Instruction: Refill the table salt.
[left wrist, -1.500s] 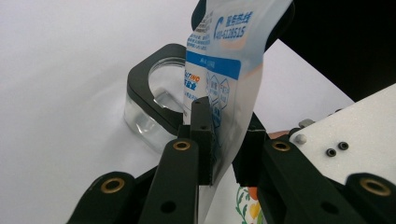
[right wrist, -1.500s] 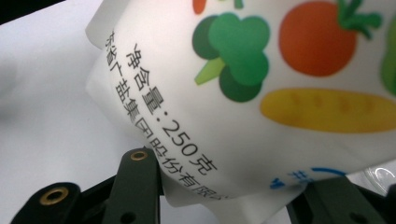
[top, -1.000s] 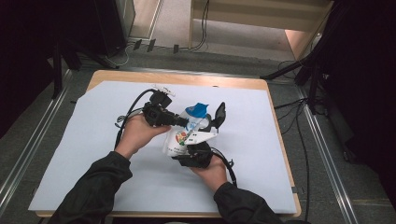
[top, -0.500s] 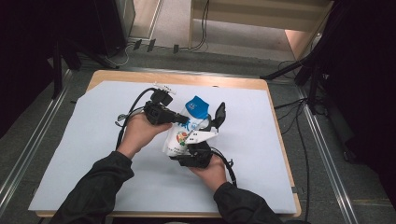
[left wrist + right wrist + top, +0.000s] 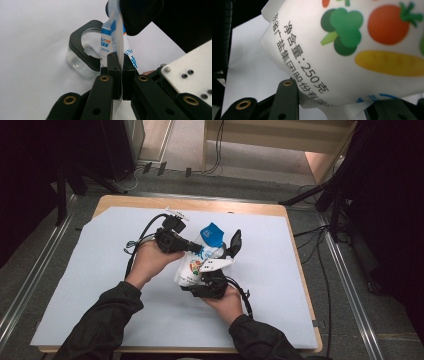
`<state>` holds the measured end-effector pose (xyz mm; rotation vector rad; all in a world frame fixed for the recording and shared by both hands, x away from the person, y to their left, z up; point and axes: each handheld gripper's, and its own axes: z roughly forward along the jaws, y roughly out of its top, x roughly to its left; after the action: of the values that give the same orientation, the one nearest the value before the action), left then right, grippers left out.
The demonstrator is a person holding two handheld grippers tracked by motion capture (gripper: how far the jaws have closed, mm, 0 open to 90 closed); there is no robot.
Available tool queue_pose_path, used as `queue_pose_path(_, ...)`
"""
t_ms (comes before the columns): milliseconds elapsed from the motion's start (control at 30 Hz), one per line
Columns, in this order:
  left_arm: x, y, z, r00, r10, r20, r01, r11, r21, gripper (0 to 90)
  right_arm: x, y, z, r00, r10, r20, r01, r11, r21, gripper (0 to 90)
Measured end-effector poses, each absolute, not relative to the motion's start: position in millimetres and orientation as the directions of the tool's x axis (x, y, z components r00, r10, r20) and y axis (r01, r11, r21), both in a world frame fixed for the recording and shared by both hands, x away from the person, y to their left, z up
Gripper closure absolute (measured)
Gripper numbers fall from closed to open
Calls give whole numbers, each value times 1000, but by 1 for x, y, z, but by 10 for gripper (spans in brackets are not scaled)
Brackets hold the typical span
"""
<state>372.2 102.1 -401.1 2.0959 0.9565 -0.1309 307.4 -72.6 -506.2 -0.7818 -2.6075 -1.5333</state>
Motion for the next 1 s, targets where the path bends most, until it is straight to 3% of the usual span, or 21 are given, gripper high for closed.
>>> queue_pose_path(267,375,98,-402,691,607,-392,683,-371,630,900,309,-70,-506,-867,422,265,440,398,805,584)
queue_pose_path(433,377,98,-402,689,606,-398,684,-361,634,900,311,-71,-504,-864,410,293,454,380,806,608)
queue_pose_path(833,379,101,-402,682,596,-424,694,-344,632,815,315,-71,-502,-855,382,349,484,348,803,618)
queue_pose_path(1000,381,102,-402,680,605,-413,695,-354,626,873,315,-69,-502,-856,381,351,484,346,804,618)
